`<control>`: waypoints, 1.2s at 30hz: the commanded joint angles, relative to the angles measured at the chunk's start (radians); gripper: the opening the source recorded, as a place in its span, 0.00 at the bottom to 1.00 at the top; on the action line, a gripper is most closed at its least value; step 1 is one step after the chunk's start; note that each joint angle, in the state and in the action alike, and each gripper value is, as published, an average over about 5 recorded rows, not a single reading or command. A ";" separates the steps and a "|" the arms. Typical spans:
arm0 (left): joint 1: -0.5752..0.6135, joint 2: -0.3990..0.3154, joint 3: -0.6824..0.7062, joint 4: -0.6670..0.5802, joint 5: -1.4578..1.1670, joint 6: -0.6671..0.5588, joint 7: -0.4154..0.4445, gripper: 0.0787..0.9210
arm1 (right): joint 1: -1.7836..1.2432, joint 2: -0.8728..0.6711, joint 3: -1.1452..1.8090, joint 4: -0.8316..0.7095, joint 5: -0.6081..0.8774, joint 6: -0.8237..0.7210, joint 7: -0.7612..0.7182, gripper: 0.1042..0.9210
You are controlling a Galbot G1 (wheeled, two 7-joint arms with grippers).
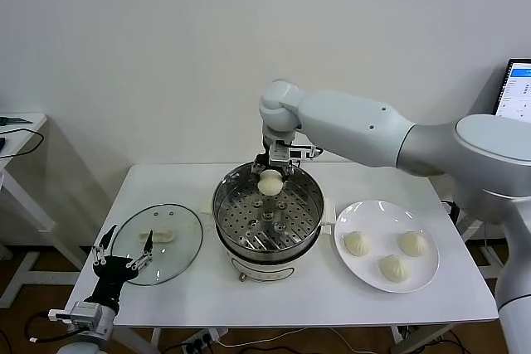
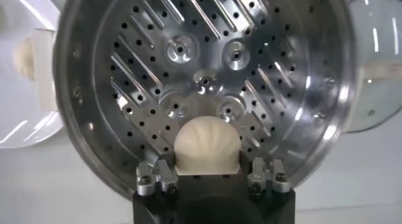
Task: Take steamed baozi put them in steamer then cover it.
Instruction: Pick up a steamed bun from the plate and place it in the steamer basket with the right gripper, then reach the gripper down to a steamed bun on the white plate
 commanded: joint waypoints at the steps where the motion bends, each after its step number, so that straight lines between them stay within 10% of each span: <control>1: 0.001 -0.001 -0.001 0.000 -0.001 -0.002 0.001 0.88 | -0.063 0.034 0.028 -0.064 -0.041 0.010 0.013 0.69; 22: 0.020 -0.004 -0.001 -0.027 0.003 -0.003 -0.003 0.88 | 0.115 -0.137 0.012 0.114 0.207 -0.165 -0.058 0.88; 36: 0.037 -0.002 0.022 -0.047 0.013 -0.005 -0.007 0.88 | 0.228 -0.686 -0.165 0.379 0.662 -0.771 -0.101 0.88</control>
